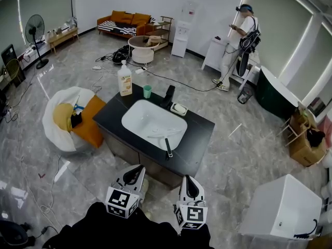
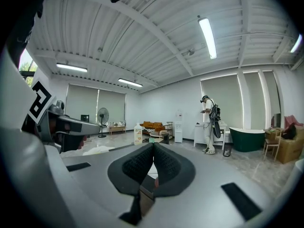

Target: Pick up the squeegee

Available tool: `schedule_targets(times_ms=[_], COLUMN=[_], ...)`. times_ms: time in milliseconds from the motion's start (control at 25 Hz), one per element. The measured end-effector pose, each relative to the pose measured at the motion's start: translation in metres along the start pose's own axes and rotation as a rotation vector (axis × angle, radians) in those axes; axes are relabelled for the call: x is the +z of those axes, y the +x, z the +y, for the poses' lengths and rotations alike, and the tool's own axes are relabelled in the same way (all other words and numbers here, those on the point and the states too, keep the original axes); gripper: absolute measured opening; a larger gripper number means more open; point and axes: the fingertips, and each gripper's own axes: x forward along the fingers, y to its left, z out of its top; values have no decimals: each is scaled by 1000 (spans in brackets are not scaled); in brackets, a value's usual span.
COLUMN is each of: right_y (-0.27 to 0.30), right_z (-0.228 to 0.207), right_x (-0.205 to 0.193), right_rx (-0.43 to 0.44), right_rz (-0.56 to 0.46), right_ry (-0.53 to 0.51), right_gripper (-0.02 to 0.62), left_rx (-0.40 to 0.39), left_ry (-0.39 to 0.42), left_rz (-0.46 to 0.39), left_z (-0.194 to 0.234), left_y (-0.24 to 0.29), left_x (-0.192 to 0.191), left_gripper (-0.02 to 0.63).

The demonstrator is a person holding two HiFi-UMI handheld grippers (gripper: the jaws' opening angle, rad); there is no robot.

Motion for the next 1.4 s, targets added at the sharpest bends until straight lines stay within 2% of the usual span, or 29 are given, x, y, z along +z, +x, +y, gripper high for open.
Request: schedule_targets(times_ms=[720, 960, 1400], right_y=[165, 210, 265], right_z=[-36, -44, -52], right_x=[-1, 3, -16], right_rx=[3, -4, -10], right_rz=[99, 125, 187], right_ry=[36, 50, 74], right_gripper=[15, 15, 15], left_rx=[-20, -25, -37], left_ry=[-37, -55, -73], left_rz=[84, 111, 169], left_z=[87, 115, 147], left_y=[148, 185, 231], left_x=[16, 16, 2], left_gripper=[31, 31, 31])
